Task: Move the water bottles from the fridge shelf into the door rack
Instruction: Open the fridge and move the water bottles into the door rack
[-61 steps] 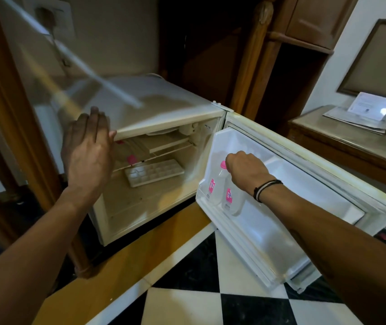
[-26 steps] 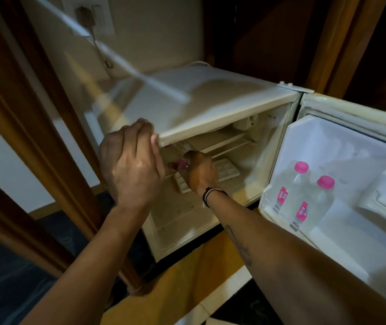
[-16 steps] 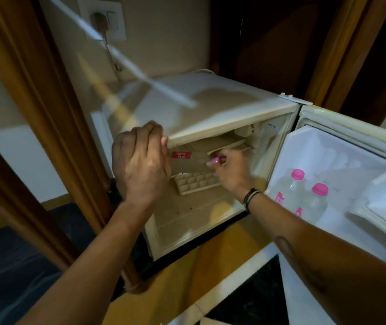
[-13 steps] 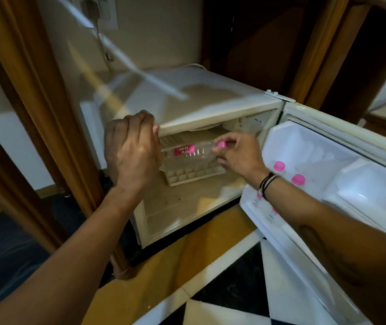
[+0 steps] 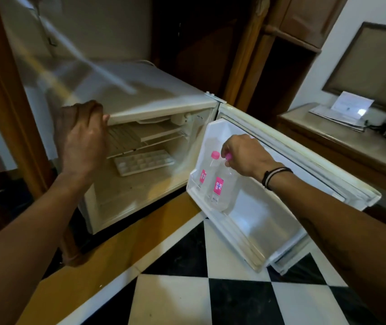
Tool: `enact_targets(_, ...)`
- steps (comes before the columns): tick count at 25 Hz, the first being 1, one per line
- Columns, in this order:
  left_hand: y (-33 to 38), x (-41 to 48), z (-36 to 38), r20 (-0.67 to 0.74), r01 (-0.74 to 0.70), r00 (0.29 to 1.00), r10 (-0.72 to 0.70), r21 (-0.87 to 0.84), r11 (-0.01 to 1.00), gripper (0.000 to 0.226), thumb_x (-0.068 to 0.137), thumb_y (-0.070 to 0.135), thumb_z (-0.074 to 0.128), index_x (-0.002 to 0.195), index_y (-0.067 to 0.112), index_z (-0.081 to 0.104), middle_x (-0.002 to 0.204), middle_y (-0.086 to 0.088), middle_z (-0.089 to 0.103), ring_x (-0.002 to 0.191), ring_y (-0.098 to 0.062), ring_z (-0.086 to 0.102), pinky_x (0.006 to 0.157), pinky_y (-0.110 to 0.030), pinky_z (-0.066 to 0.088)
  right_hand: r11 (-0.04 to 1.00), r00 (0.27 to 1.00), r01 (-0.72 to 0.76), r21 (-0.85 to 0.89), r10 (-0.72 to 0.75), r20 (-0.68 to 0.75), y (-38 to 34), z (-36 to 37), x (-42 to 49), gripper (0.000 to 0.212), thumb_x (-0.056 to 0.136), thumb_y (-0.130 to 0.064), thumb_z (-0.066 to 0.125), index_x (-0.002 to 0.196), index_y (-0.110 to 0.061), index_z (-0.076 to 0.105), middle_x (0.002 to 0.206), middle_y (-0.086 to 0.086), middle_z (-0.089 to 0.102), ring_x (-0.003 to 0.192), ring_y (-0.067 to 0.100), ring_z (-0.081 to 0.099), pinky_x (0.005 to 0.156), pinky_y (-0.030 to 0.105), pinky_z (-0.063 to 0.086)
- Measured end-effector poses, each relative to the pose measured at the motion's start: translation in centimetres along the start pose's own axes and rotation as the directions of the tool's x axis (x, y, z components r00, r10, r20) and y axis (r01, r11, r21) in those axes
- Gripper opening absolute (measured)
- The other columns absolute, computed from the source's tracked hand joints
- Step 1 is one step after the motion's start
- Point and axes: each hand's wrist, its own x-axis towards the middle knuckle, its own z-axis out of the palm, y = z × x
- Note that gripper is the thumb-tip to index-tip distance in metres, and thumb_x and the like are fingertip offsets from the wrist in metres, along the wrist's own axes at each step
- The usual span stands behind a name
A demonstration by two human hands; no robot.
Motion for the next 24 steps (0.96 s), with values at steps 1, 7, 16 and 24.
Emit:
enact_targets(1, 0.2, 0.1, -0.3, 0.007, -0.002, 1.000, 0.002, 0.003, 1.000, 0.059, 0.122, 0.043, 0.020, 0.147, 0.002, 0.054, 0.148, -0.024, 0.059, 0.135, -0.047, 0.057, 0.109, -0.061, 0.053, 0.999, 1.000, 0.014, -0.046, -0.013, 0.007, 0.0, 0.3, -0.3, 0.024, 0.092, -0.014, 0.072, 0.117, -0.013, 0.072, 0.119, 0.014, 0.068, 0.110, 0.035, 0.063, 0.086, 0.035, 0.048)
enact_targets(7, 0.2, 0.2, -1.1, -0.003, -0.073, 0.997, 0.074, 0.145, 0.987, 0.051, 0.122, 0.034, 0.030, 0.147, -0.001, 0.058, 0.147, -0.023, 0.065, 0.131, -0.045, 0.060, 0.116, -0.056, 0.043, 0.894, 0.993, 0.108, -0.434, -0.077, 0.088, -1.8, 3.0, -0.6, 0.037, 0.096, -0.007, 0.056, 0.133, -0.013, 0.058, 0.119, 0.014, 0.063, 0.109, 0.035, 0.063, 0.086, 0.040, 0.046)
enact_targets(16, 0.5, -0.2, -0.6, -0.090, -0.043, 0.994, 0.057, 0.145, 0.988, 0.046, 0.122, 0.031, 0.036, 0.147, 0.002, 0.062, 0.146, -0.020, 0.068, 0.131, -0.042, 0.060, 0.114, -0.054, 0.042, 0.724, 0.976, 0.172, -0.668, -0.032, 0.216, 0.5, 6.7, -1.0, 0.020, 0.095, -0.036, 0.068, 0.109, -0.023, 0.065, 0.097, -0.001, 0.069, 0.108, 0.026, 0.058, 0.110, 0.041, 0.032)
enact_targets(24, 0.5, -0.5, -0.5, -0.050, -0.025, 0.998, 0.031, 0.121, 0.992, 0.041, 0.121, 0.028, 0.037, 0.145, 0.003, 0.059, 0.145, -0.021, 0.067, 0.131, -0.044, 0.060, 0.115, -0.058, 0.043, 0.918, 0.951, -0.007, -0.397, -0.117, -0.286, 3.0, 3.6, -0.1, 0.051, 0.099, -0.041, 0.060, 0.143, -0.015, 0.056, 0.144, 0.020, 0.058, 0.131, 0.043, 0.053, 0.108, 0.054, 0.044)
